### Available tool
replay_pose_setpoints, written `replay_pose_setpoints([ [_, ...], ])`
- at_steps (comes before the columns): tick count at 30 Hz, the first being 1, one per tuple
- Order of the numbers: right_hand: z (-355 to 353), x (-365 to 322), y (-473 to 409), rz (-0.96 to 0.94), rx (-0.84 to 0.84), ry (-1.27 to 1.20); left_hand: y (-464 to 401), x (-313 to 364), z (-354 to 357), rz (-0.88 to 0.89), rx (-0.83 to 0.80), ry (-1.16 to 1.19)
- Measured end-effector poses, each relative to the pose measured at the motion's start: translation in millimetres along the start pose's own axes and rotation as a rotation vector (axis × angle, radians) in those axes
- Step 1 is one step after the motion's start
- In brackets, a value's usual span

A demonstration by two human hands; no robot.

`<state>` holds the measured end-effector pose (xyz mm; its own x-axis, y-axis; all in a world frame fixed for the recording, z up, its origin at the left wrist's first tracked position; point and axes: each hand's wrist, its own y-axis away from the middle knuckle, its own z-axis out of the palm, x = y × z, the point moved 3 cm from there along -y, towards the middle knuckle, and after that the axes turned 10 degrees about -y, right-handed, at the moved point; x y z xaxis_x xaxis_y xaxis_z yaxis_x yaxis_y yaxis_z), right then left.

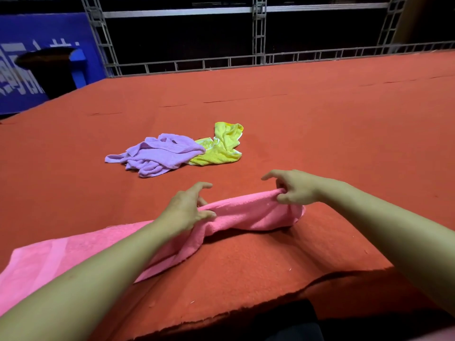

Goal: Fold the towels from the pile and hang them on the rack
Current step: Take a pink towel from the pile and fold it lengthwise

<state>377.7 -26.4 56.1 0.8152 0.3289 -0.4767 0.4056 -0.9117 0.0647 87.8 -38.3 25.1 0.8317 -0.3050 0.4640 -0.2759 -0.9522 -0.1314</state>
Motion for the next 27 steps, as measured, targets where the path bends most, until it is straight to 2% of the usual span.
replay_pose_setpoints([
  [3,-7.2,2.0,-13.2,-0.048,0.072,-0.007,-13.3,-3.2,-15.1,-0.025,0.088,0.080],
  [8,-52.8,-1.3,-47.5,-0.168,0.493,-0.148,-23.3,3.3,-59.7,-0.045,0.274,0.258],
  [11,-65.5,-2.6,-43.9,-0.236,0.605,-0.192,-7.5,15.9,-70.0,0.030,0.321,0.335],
  [13,-55.4,6.6,-27.7,-0.248,0.584,-0.197,7.5,20.6,-56.7,0.067,0.271,0.307],
  [16,-20.4,32.9,7.9,-0.207,0.506,-0.165,36.2,19.3,-8.4,0.143,0.099,0.153],
  [19,29.6,61.4,46.6,-0.126,0.270,-0.030,74.3,16.6,46.2,0.224,-0.163,-0.015],
  [20,44.4,67.0,58.1,-0.110,0.185,0.038,85.2,15.6,58.4,0.253,-0.206,-0.086],
  [22,59.5,72.4,74.2,-0.123,0.131,0.098,99.3,13.6,67.4,0.278,-0.190,-0.190],
  [27,55.4,33.7,61.2,-0.215,0.273,0.043,107.0,8.1,57.2,0.345,-0.085,-0.129],
])
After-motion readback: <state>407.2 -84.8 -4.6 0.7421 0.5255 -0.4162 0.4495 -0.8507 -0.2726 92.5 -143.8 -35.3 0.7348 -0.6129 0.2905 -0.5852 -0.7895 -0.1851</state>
